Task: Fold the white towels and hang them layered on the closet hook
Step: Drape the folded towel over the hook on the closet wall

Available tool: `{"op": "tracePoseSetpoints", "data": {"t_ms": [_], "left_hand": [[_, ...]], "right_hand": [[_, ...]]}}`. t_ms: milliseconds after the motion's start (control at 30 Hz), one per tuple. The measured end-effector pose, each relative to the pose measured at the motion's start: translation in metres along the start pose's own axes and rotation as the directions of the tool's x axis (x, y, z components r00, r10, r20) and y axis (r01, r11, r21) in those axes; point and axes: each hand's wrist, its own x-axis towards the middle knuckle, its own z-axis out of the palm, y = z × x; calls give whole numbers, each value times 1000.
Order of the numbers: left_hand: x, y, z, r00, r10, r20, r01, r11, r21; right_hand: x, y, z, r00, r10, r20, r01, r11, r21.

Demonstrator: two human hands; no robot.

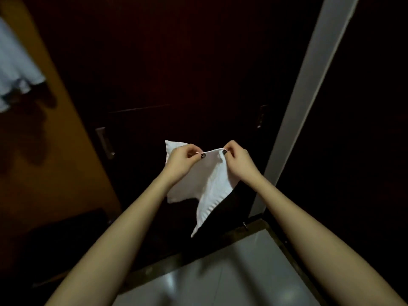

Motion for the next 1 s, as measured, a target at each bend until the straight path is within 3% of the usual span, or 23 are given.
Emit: {"op": "tracePoseSetpoints", "data": {"t_ms": [100, 167, 300, 400, 667, 867, 1000], "left_hand": [[-46, -25, -27, 994, -35, -102, 47, 993, 111], [-74, -42, -45, 983, -77, -169, 96, 989, 110], [-130, -71, -89, 964, -141, -224, 153, 987, 38], [-176, -82, -130, 949, -137, -283, 120, 990, -78], [-254, -98, -238, 942, -130, -310, 87, 985, -149], [-280, -116, -300, 918, -157, -364, 49, 956, -288], [-295, -129, -326, 896, -179, -405, 18, 928, -371]], "right_hand": [[-18, -19, 38, 985, -103, 140, 130, 973, -193], [-32, -30, 63, 970, -123, 210, 168, 962, -214], [-55, -54, 101, 934, -91, 345, 112, 993, -42], [-77, -71, 125, 887, -81, 455, 40, 994, 99], [-139, -142, 230, 960, -83, 268, -84, 826, 558], [-151, -200, 289, 967, -20, 256, -174, 682, 710], [-152, -219, 314, 948, -80, 309, -171, 690, 703]]}}
